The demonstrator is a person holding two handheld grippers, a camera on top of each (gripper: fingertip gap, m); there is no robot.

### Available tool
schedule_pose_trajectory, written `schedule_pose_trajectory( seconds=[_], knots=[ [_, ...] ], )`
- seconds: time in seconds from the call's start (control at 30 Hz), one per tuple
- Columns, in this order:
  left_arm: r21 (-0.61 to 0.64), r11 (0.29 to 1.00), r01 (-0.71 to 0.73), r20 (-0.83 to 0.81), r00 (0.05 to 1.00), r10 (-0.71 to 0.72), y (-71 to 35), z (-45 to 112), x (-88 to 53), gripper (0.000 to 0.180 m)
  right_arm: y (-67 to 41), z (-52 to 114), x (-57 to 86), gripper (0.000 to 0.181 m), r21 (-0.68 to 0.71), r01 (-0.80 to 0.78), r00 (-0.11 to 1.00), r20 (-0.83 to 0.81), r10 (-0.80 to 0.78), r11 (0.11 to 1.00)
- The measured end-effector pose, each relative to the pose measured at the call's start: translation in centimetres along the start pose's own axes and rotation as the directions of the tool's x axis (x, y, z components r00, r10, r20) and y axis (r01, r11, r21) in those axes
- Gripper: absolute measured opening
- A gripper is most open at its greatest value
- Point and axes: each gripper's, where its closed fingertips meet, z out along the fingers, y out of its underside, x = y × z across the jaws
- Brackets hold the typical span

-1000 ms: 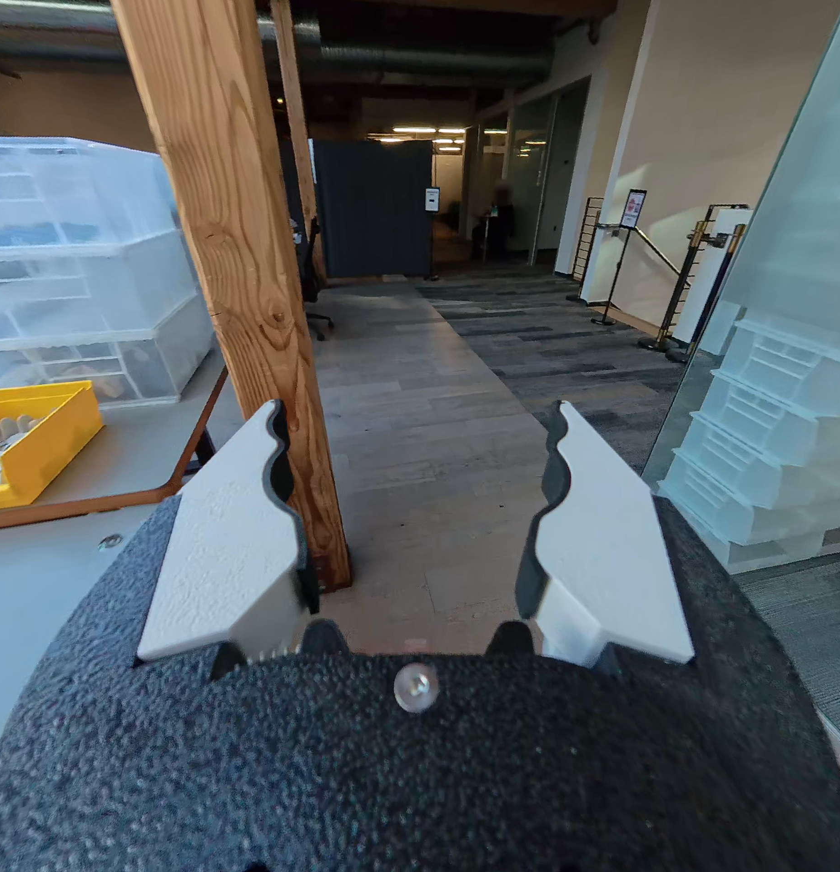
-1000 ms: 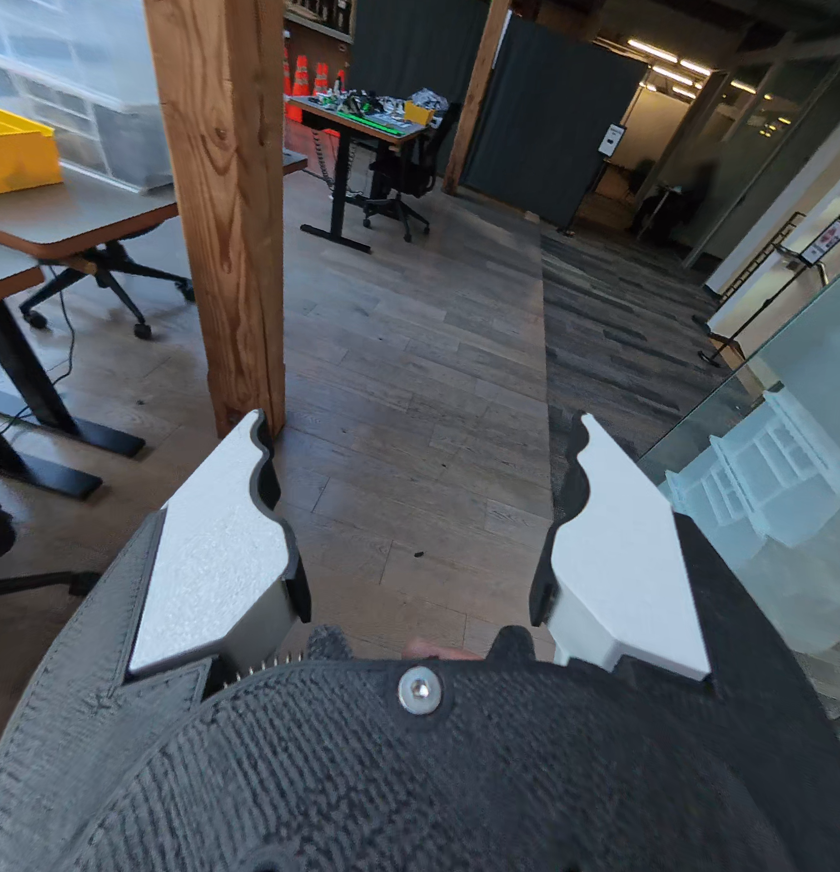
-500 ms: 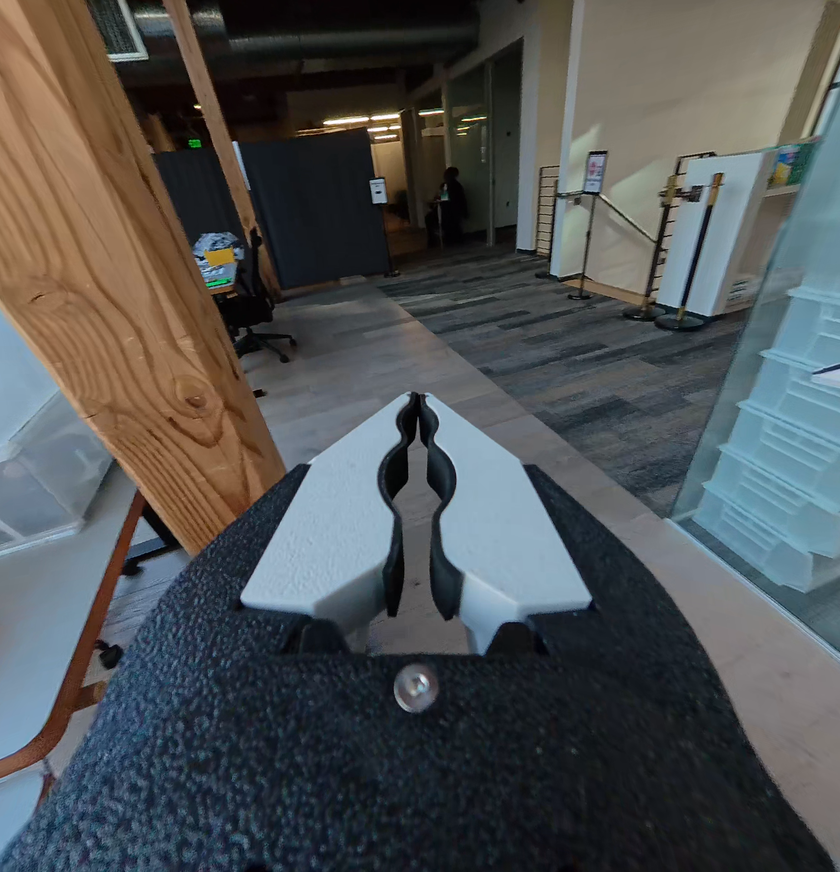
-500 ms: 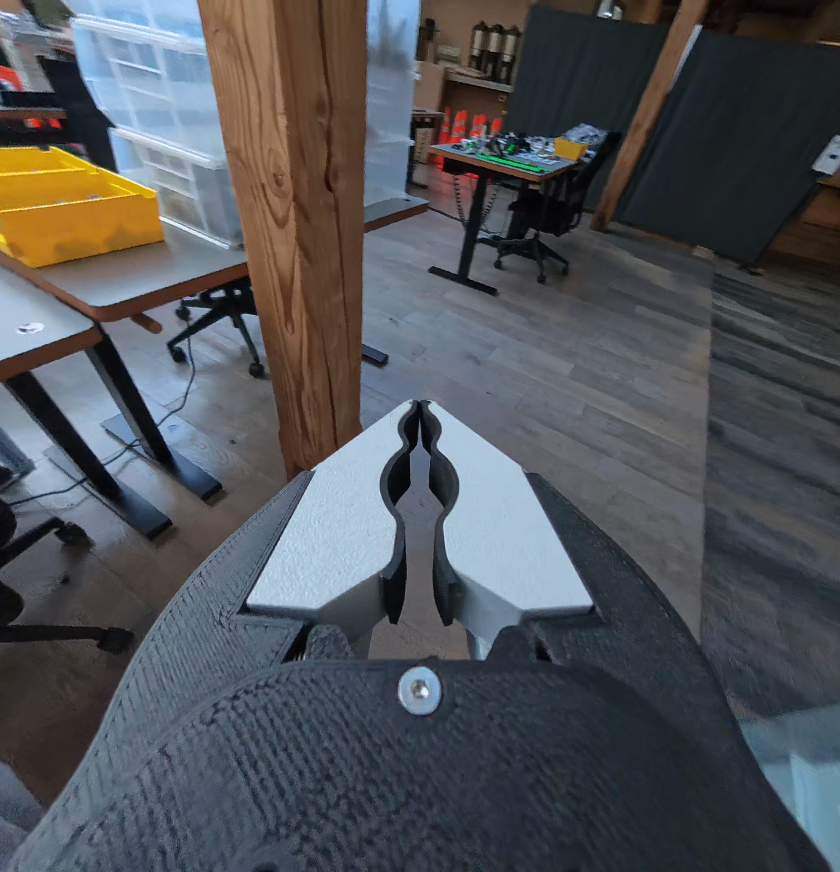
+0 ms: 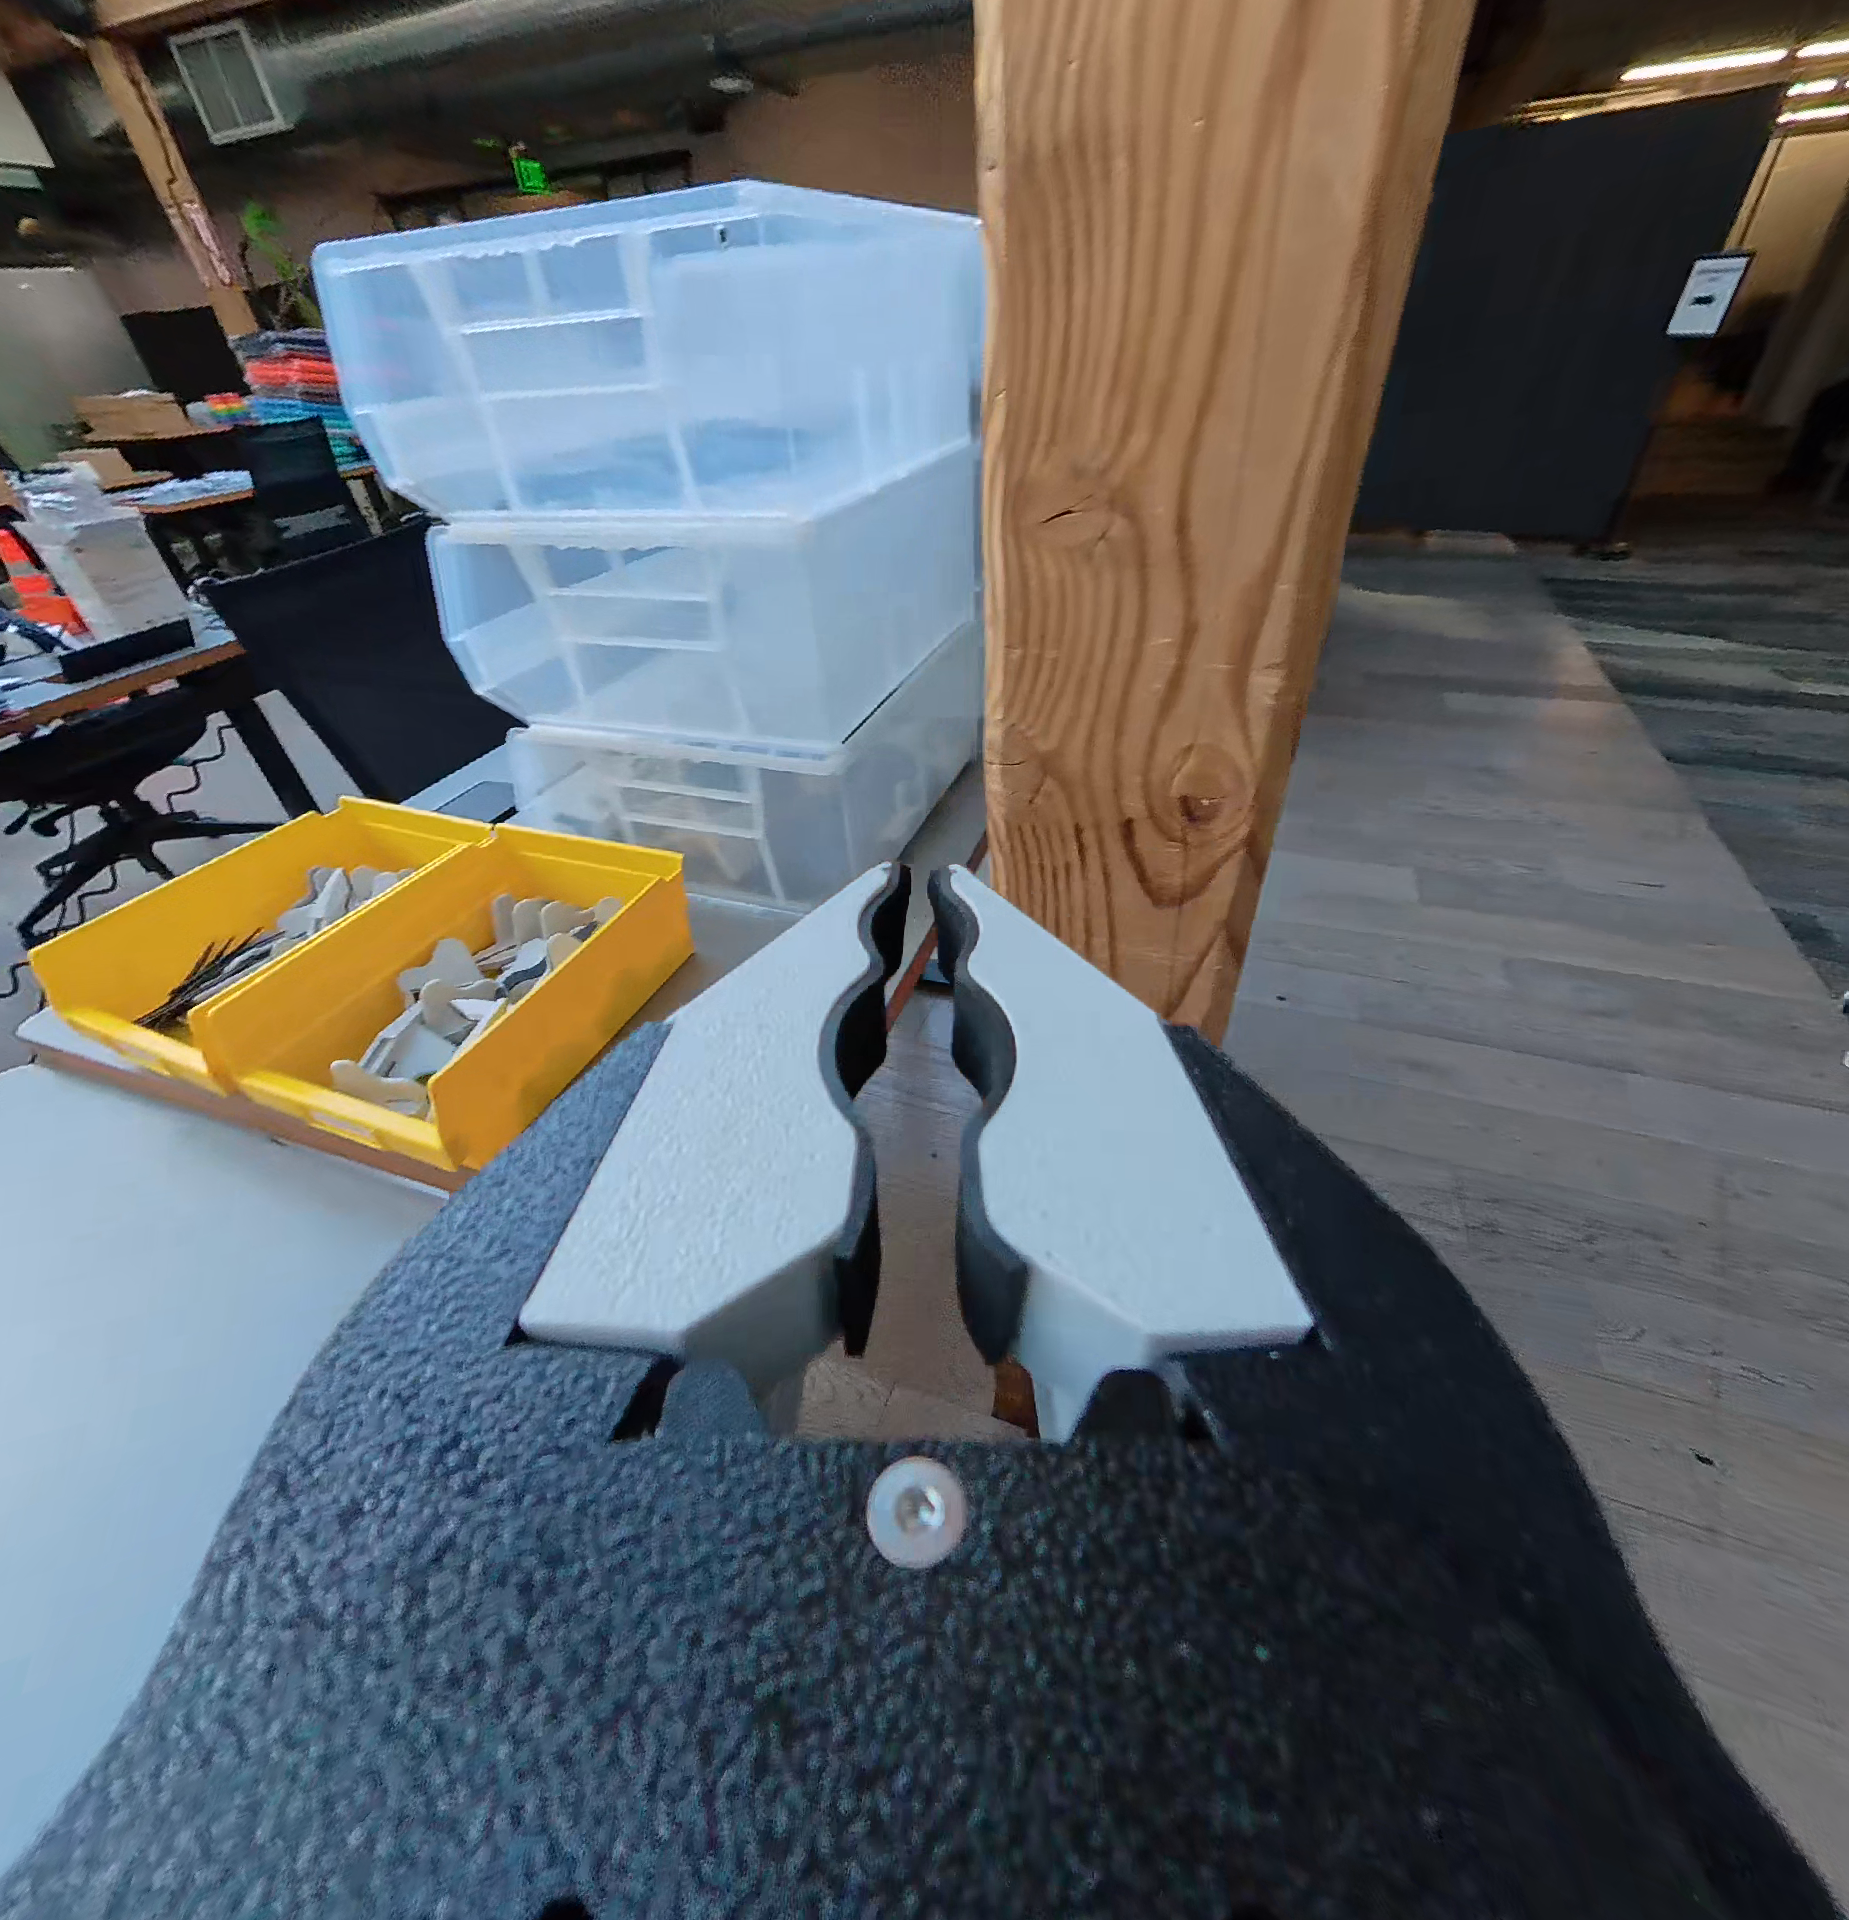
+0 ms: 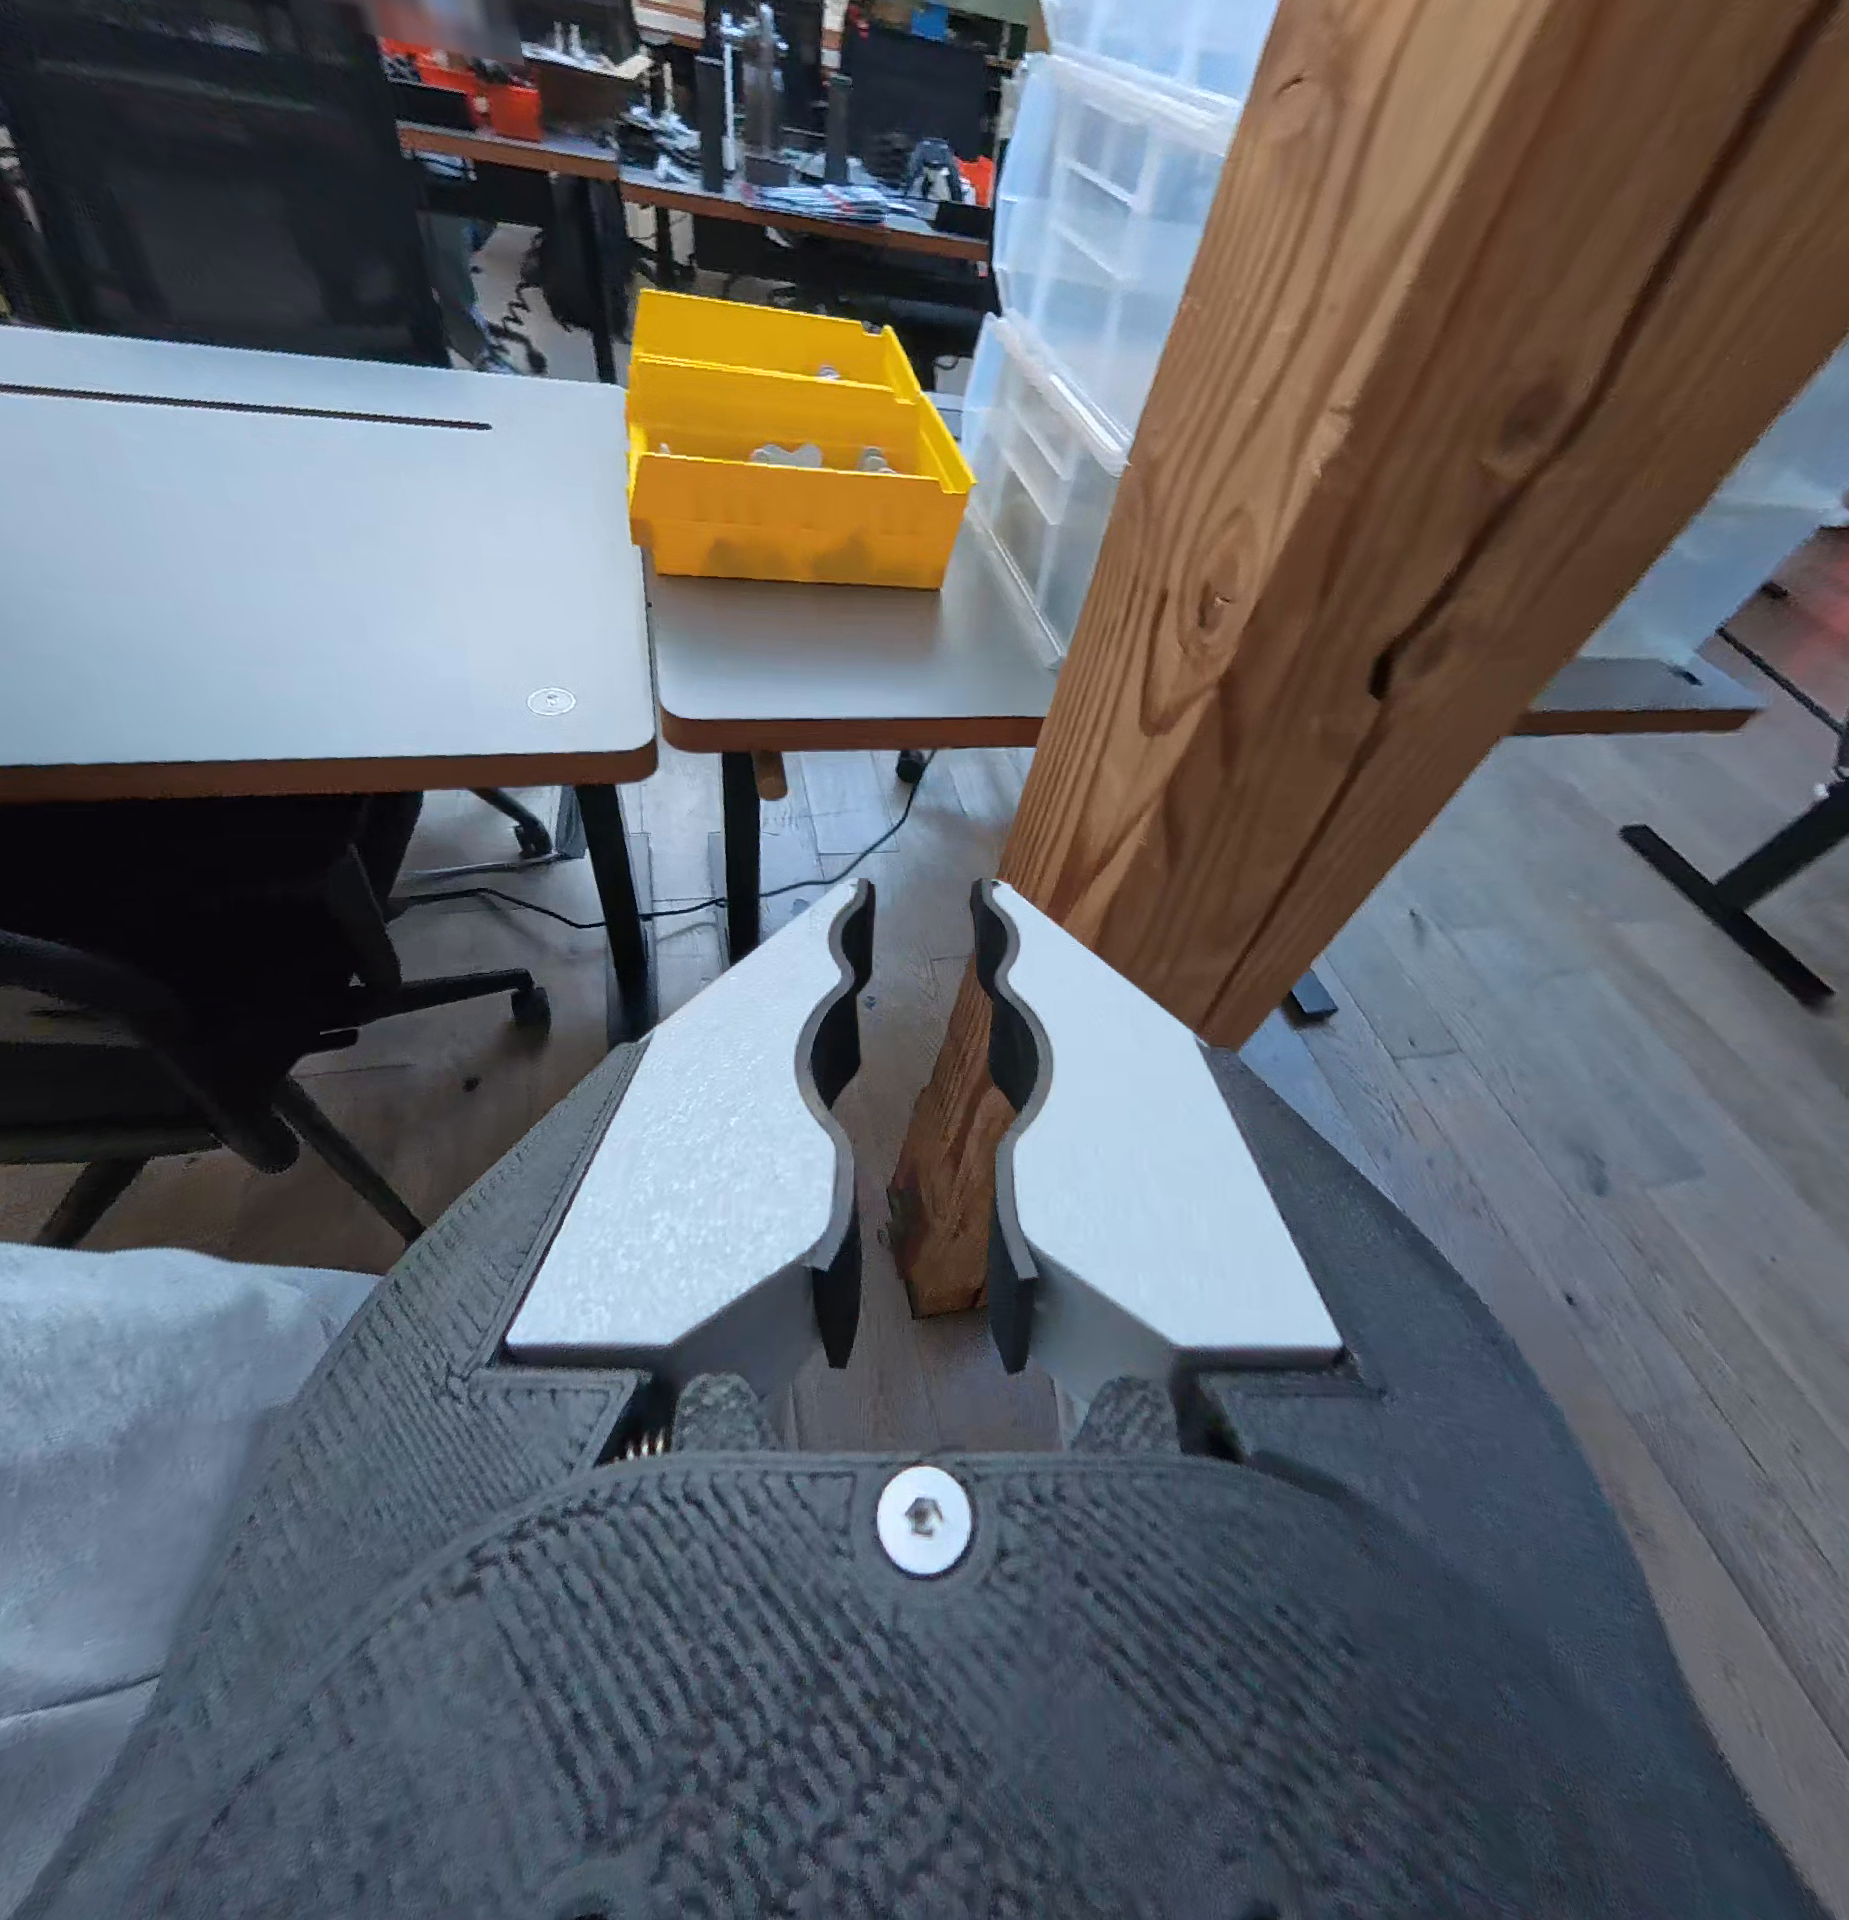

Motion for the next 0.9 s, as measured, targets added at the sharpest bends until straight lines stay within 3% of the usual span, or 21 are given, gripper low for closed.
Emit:
schedule_pose_trajectory(
  seconds=[0.03, 0.37, 0.57, 0.77, 0.9],
  knots=[
    [-0.008, 1.0, 0.0, 0.017, 1.0, 0.0, 0.4, 0.5, -1.2, 0.002, -0.6, 1.9, -0.2, 0.018, 0.008, 0.013, 1.0, 0.024, -0.014, 1.0],
    [-0.056, 0.998, 0.042, 0.074, 0.997, -0.038, 3.8, 8.9, -16.2, 0.012, -6.3, 22.3, -3.3, 0.023, -0.009, 0.133, 0.974, 0.186, -0.129, 0.991],
    [-0.201, 0.979, 0.019, 0.021, 1.0, -0.015, 7.7, 13.6, -25.2, 0.028, -10.1, 34.3, -6.0, 0.037, -0.026, 0.19, 0.957, 0.229, -0.179, 0.981],
    [-0.313, 0.95, 0.004, -0.021, 1.0, -0.011, 13.7, 18.1, -32.2, 0.025, -10.9, 43.6, -7.2, 0.042, -0.058, 0.34, 0.894, 0.329, -0.304, 0.939],
    [-0.425, 0.905, -0.021, -0.073, 0.997, -0.011, 18.8, 21.9, -34.5, 0.025, -11.6, 49.1, -7.1, 0.038, -0.066, 0.344, 0.878, 0.377, -0.296, 0.937]
  ],
)
